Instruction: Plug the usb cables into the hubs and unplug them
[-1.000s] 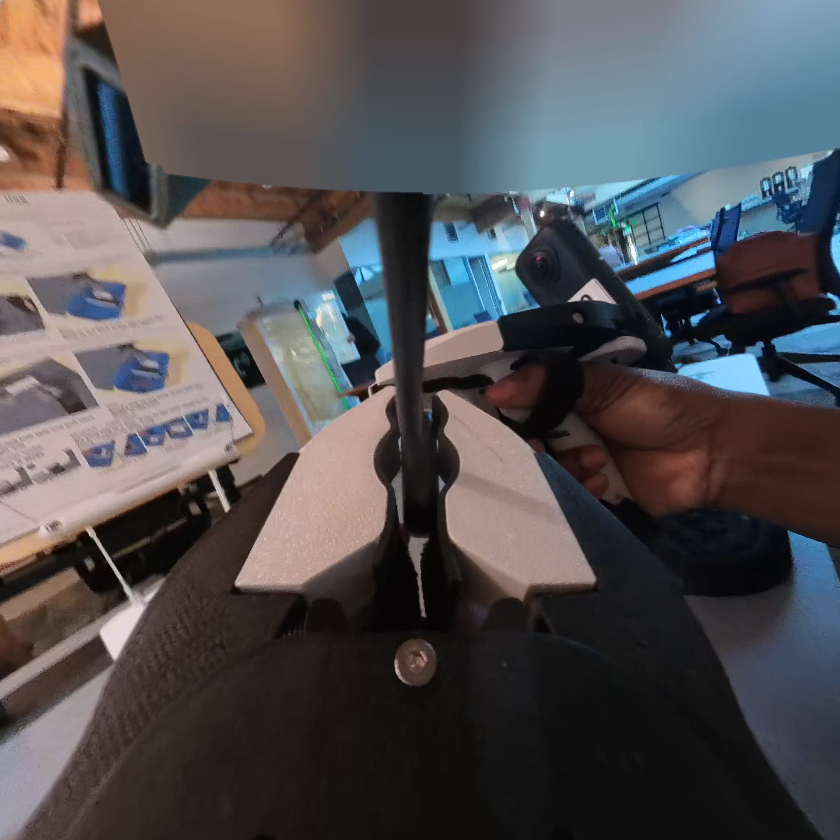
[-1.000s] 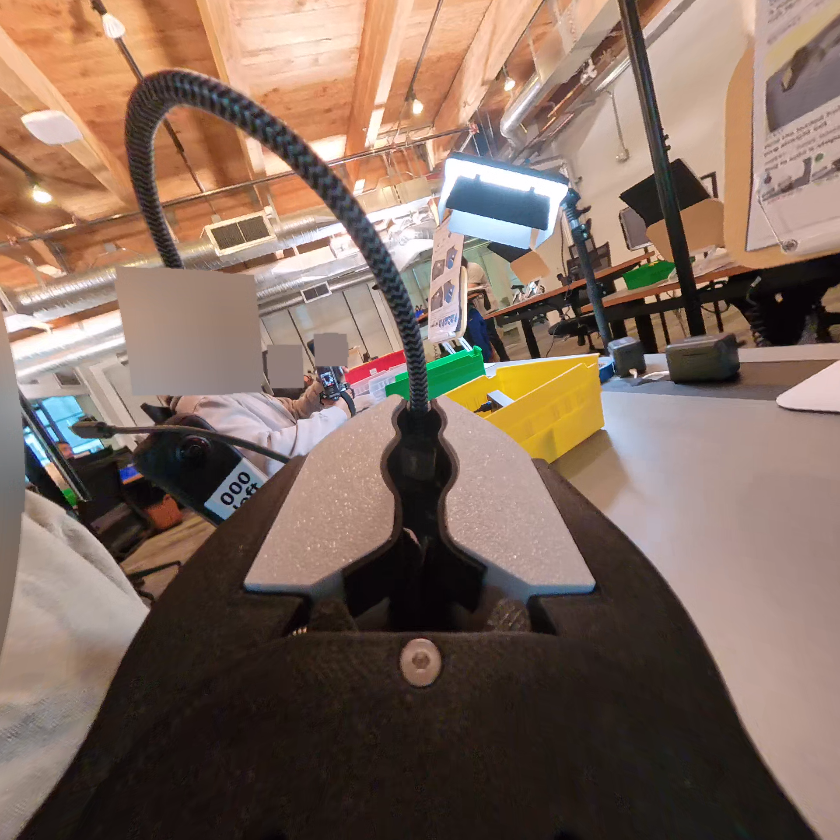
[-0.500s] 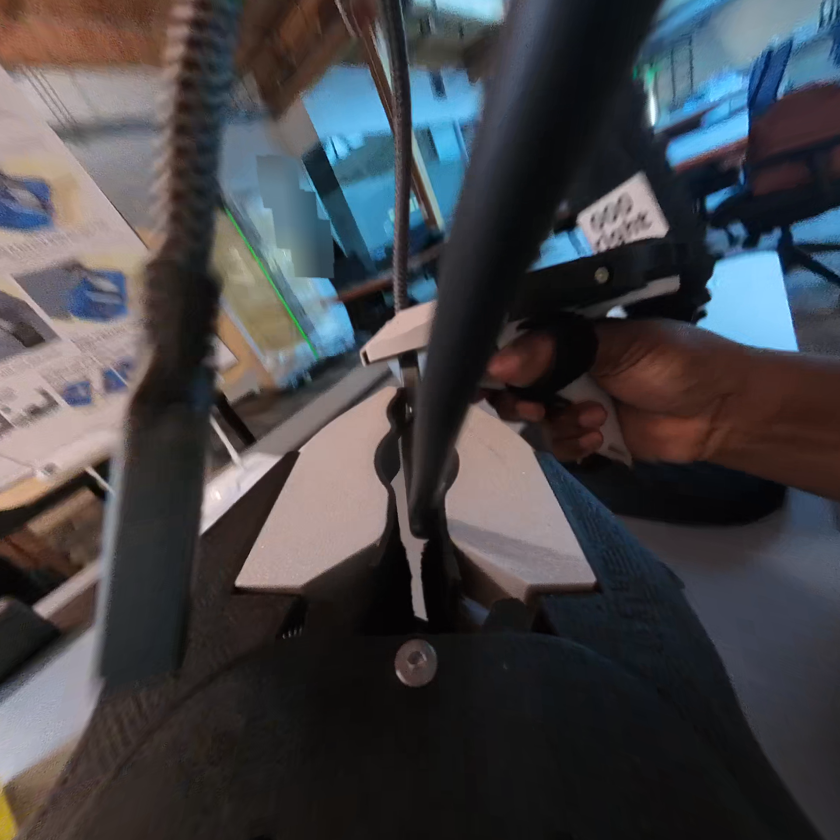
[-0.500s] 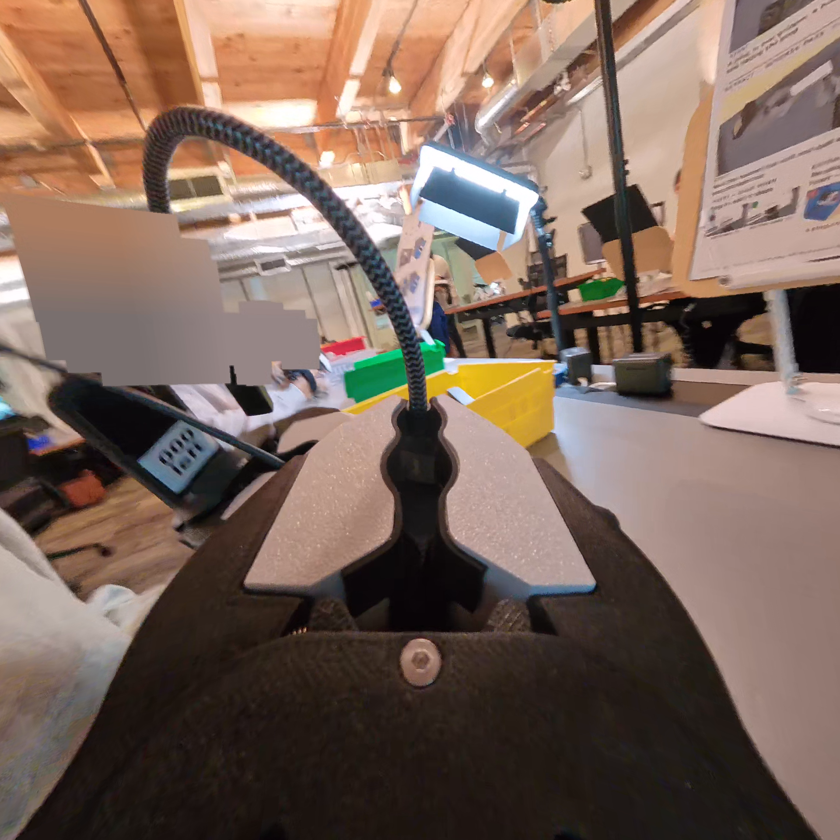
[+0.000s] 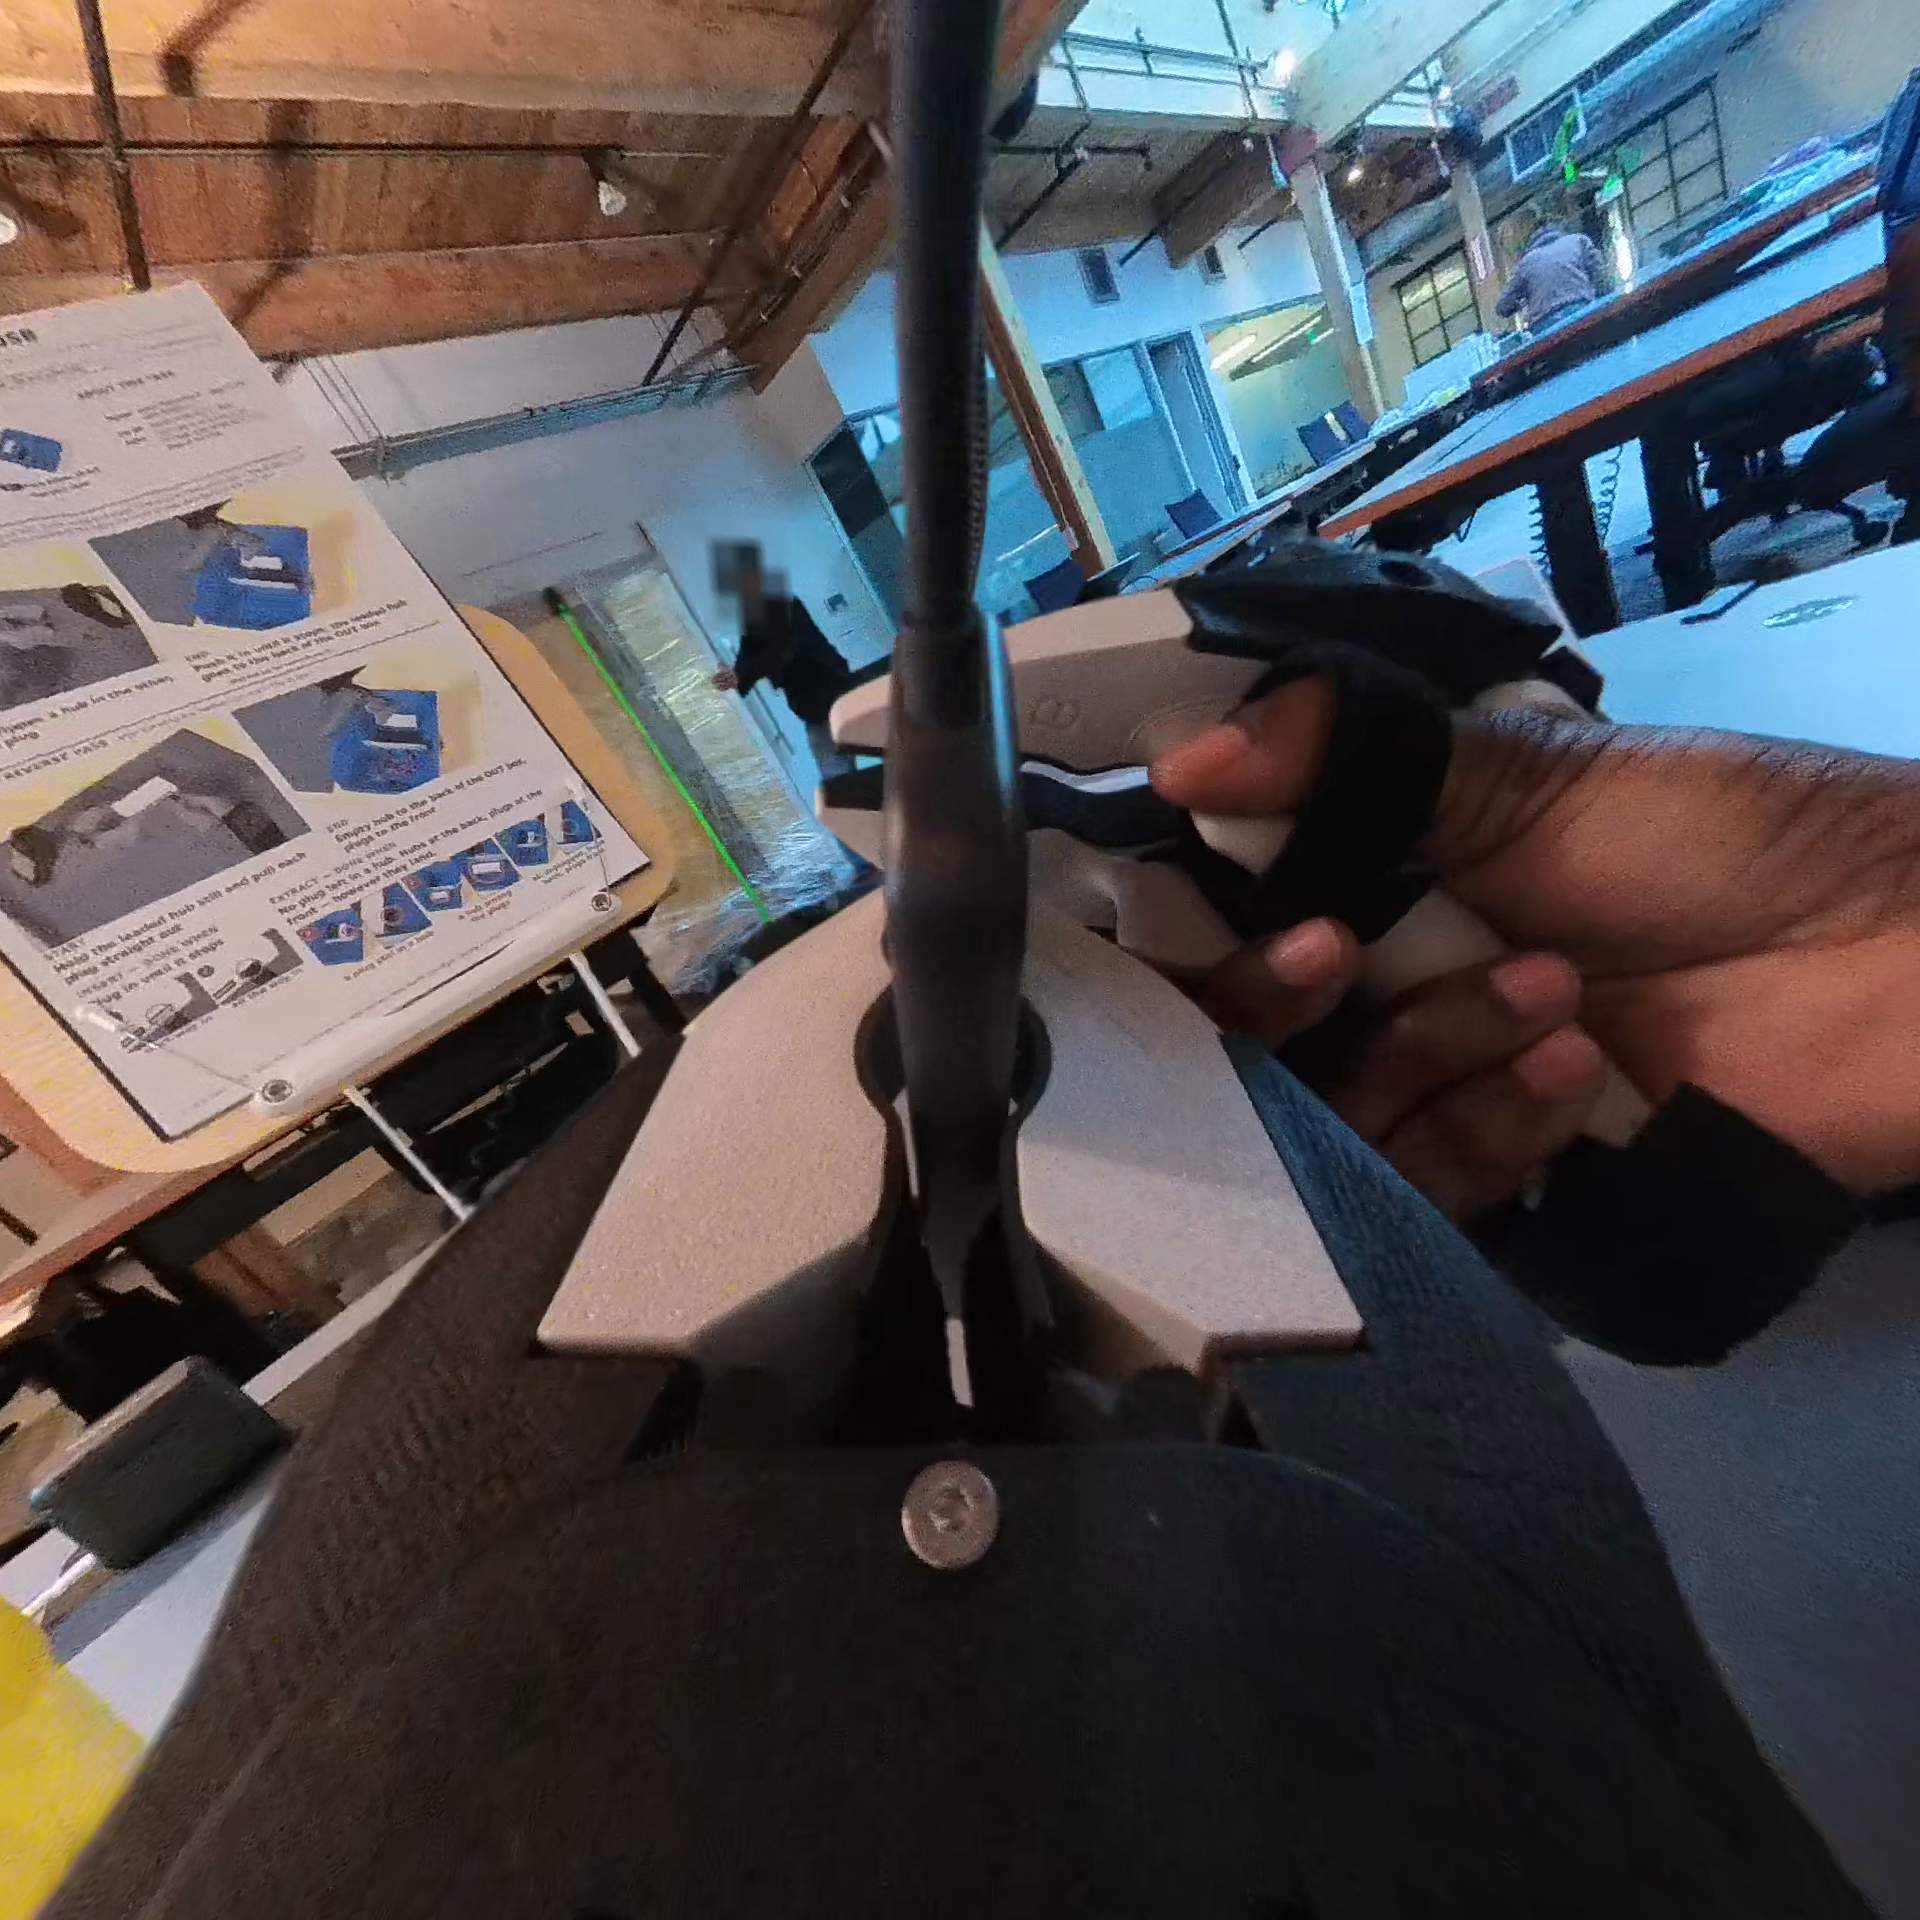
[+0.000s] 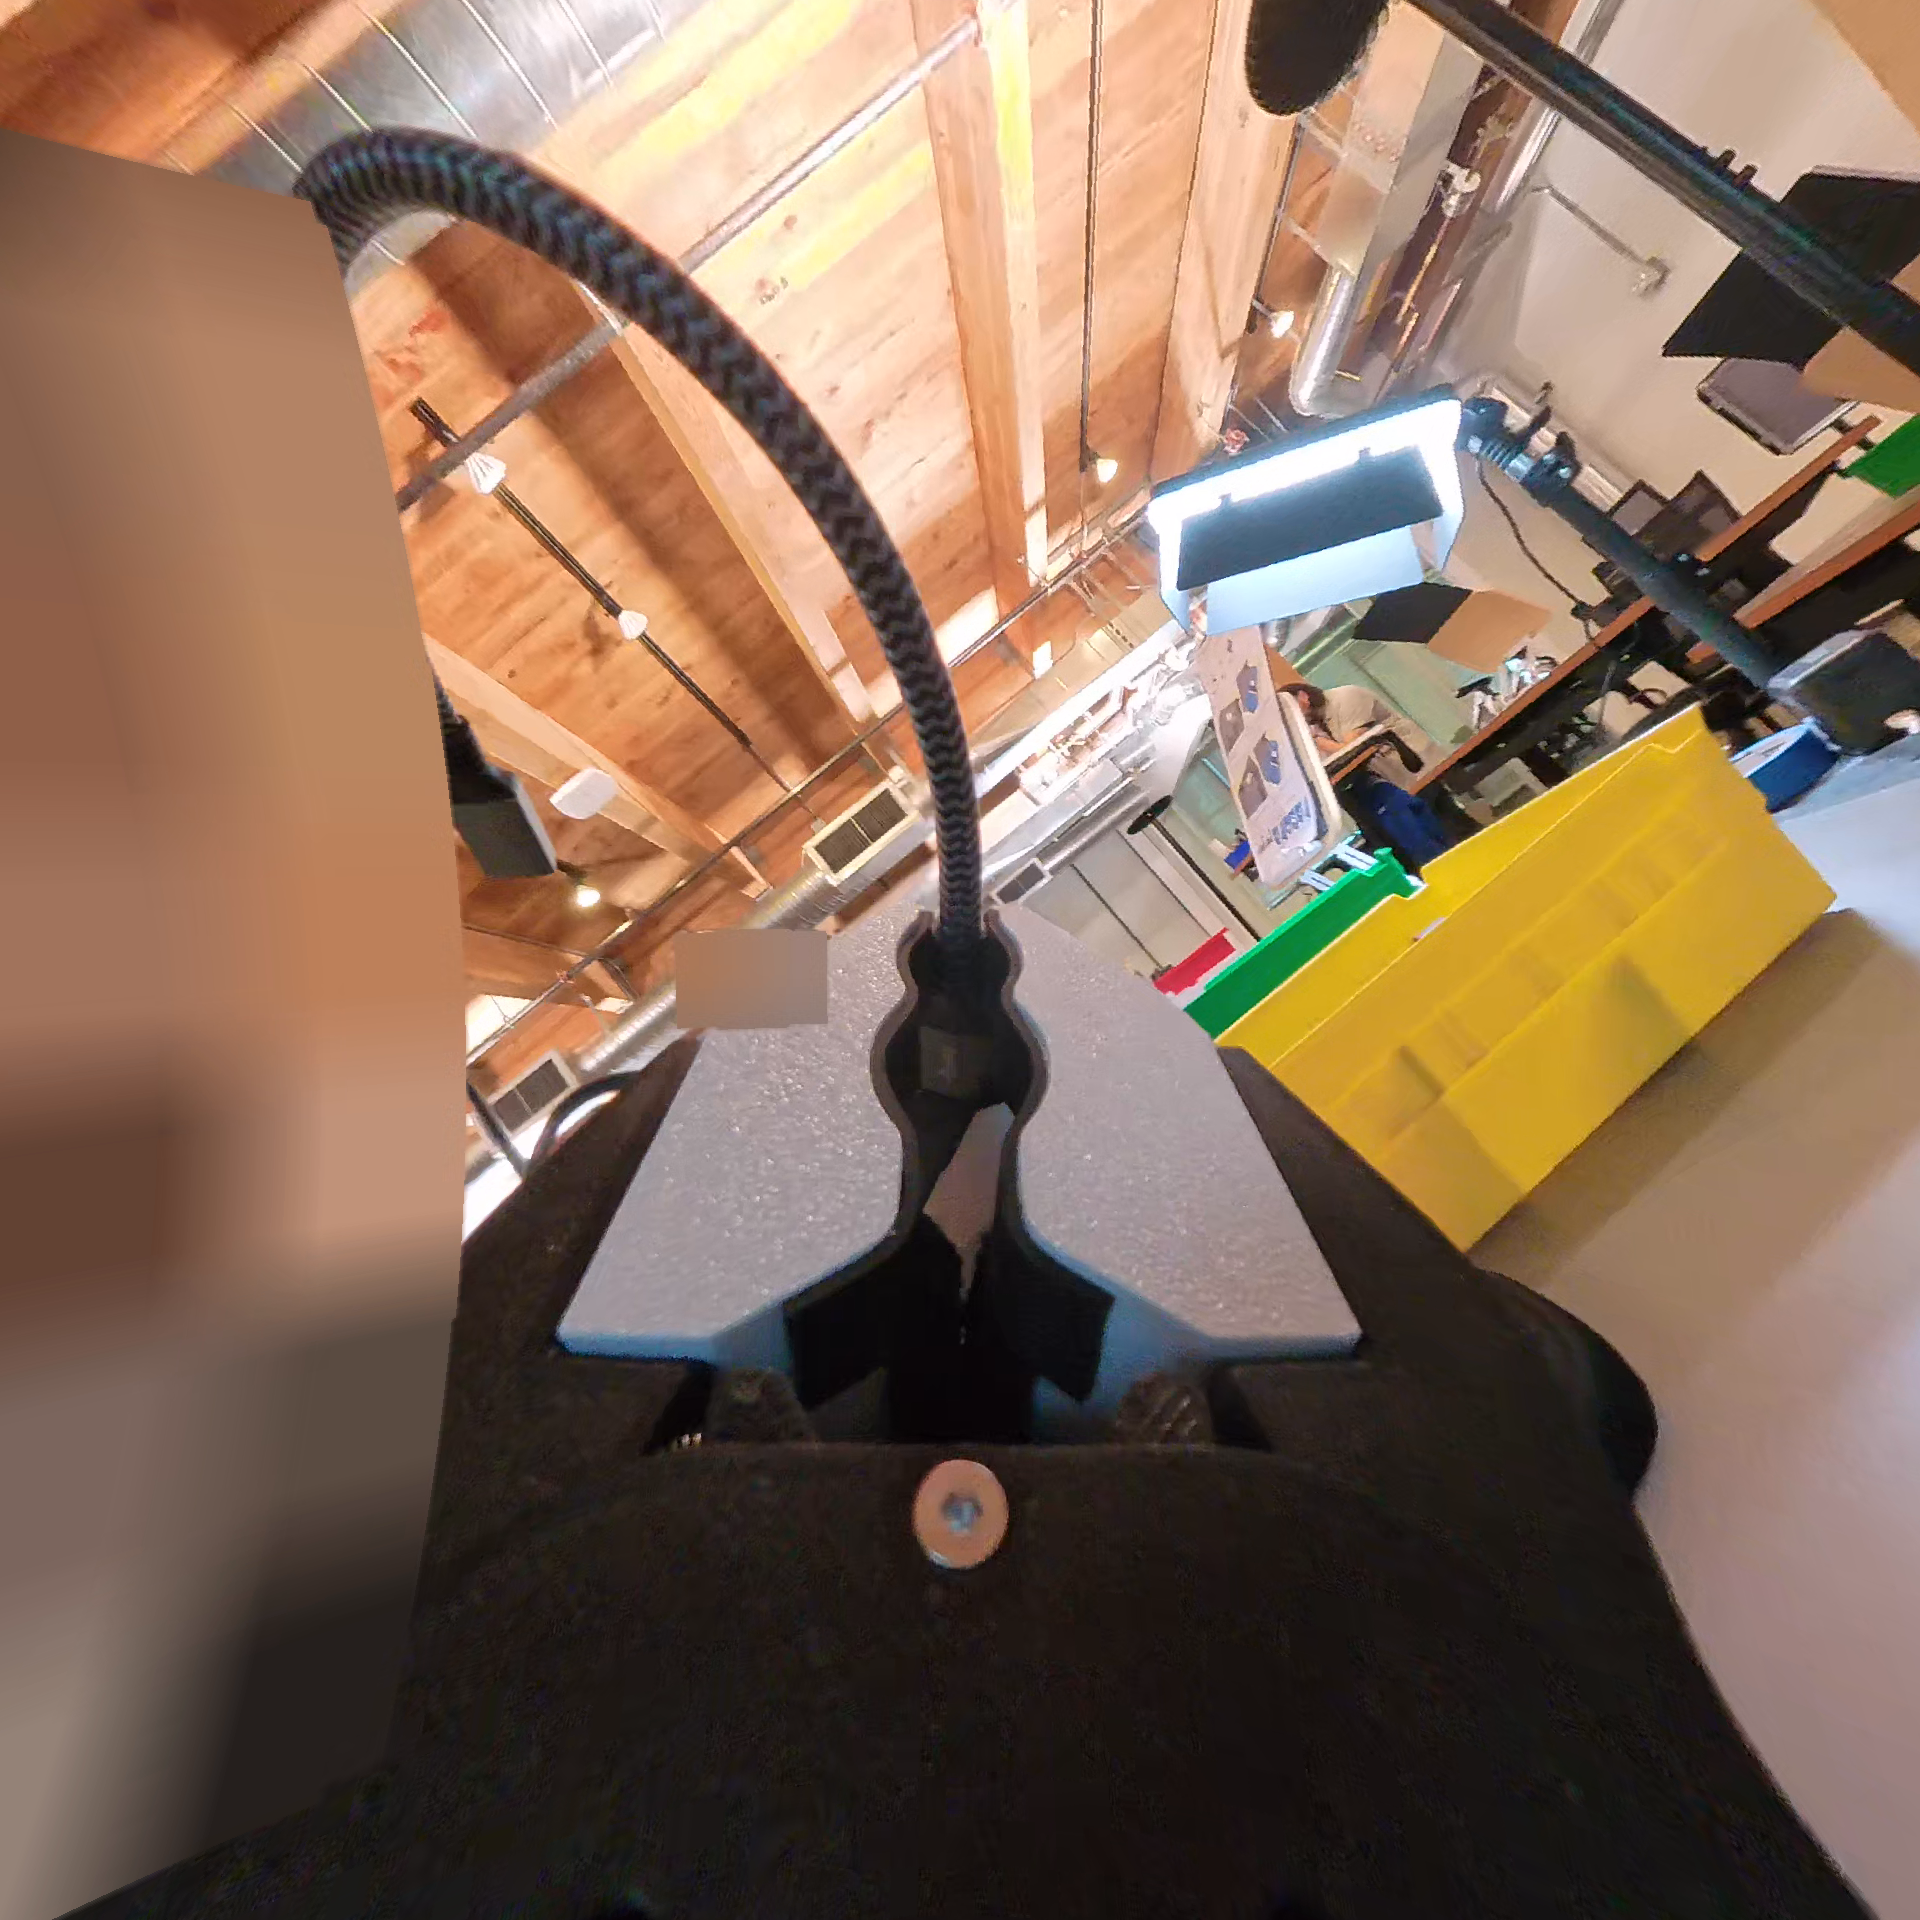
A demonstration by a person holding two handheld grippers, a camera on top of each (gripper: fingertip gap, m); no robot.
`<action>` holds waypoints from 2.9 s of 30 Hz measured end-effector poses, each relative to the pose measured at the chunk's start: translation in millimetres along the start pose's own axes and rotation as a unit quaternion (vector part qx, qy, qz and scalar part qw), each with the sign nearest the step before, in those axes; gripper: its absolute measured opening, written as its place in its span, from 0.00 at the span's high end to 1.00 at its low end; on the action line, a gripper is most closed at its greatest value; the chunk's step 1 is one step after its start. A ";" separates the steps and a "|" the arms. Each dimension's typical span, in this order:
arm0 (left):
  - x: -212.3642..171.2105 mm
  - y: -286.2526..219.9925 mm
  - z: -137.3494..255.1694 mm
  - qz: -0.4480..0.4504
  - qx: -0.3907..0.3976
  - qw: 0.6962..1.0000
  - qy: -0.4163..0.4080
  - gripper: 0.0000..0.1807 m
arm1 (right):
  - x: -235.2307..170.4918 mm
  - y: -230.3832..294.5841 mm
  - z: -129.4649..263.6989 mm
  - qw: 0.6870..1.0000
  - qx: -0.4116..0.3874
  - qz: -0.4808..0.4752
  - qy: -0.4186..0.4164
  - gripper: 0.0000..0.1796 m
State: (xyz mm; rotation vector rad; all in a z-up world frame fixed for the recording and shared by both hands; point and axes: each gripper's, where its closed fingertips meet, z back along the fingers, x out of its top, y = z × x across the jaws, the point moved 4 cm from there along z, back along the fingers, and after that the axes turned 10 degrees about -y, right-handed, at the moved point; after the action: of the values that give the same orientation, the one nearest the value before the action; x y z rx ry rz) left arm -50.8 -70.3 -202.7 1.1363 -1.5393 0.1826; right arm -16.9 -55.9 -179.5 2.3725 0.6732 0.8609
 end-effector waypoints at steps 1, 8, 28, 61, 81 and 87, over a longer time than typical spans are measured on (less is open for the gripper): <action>0.8 0.0 0.5 0.003 0.002 1.000 0.000 0.93 | 2.3 1.5 -0.6 1.000 -0.005 0.014 -0.002 0.95; 4.9 3.0 3.2 -0.041 0.034 0.999 -0.002 0.93 | 7.2 1.4 -7.2 0.993 -0.016 0.109 0.048 0.95; 26.1 15.4 14.8 0.030 0.015 0.991 -0.127 0.94 | 101.0 40.9 31.9 0.923 -0.106 0.368 0.037 0.95; 10.2 34.1 12.8 0.291 0.001 0.949 -0.123 0.94 | 254.5 -29.1 207.5 0.512 -0.634 0.516 0.264 0.68; -10.7 27.1 5.8 0.157 0.037 0.987 -0.009 0.94 | 30.4 57.6 9.1 0.826 0.006 0.518 0.223 0.63; -18.6 18.0 2.5 0.011 0.050 0.997 0.054 0.94 | -34.1 27.4 -2.1 0.747 0.006 0.588 0.309 0.71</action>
State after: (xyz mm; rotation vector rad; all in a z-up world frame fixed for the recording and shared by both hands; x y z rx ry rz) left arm -67.9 -52.5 -210.7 1.1693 -1.4603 0.3340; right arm -34.0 -96.0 -175.7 2.3244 -0.8153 2.1801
